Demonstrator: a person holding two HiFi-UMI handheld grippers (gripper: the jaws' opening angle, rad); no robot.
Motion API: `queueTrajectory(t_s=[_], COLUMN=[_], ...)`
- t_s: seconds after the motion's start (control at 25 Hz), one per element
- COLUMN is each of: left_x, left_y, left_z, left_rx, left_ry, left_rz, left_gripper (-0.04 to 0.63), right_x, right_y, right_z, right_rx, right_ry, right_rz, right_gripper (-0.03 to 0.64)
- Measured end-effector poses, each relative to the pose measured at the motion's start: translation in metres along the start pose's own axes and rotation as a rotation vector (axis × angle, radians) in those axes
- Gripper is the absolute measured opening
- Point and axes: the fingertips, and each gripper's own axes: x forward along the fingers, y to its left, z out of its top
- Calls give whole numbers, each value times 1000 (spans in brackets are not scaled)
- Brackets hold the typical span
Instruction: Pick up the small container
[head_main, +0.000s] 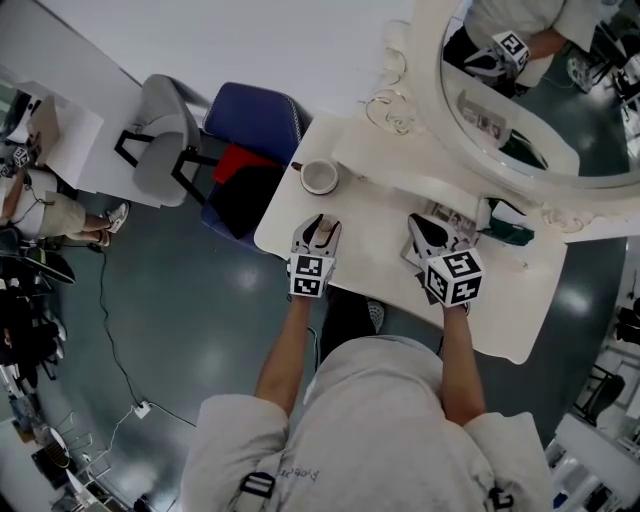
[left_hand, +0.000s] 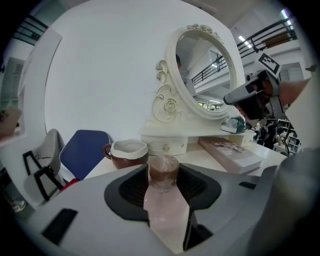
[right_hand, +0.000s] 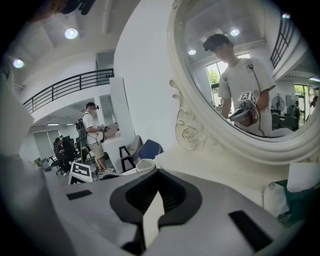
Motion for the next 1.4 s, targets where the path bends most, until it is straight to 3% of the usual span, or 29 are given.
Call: queueTrajectory(t_s=[0.56, 1.08, 1.4], left_x=[-3, -10, -37], left_y=[3, -7, -27], left_z=[3, 3, 43], left_rx=[2, -19, -22], left_ry=[-44, 1, -42], left_rz=[45, 49, 34], left_gripper=[158, 152, 152], right_x=[-7, -36, -50], right_y=[1, -8, -5], right_z=[1, -4, -1], right_rx=[-17, 9, 33], right_ry=[-10, -44, -104], right_rz=[-15, -57, -56], right_gripper=[5, 5, 5])
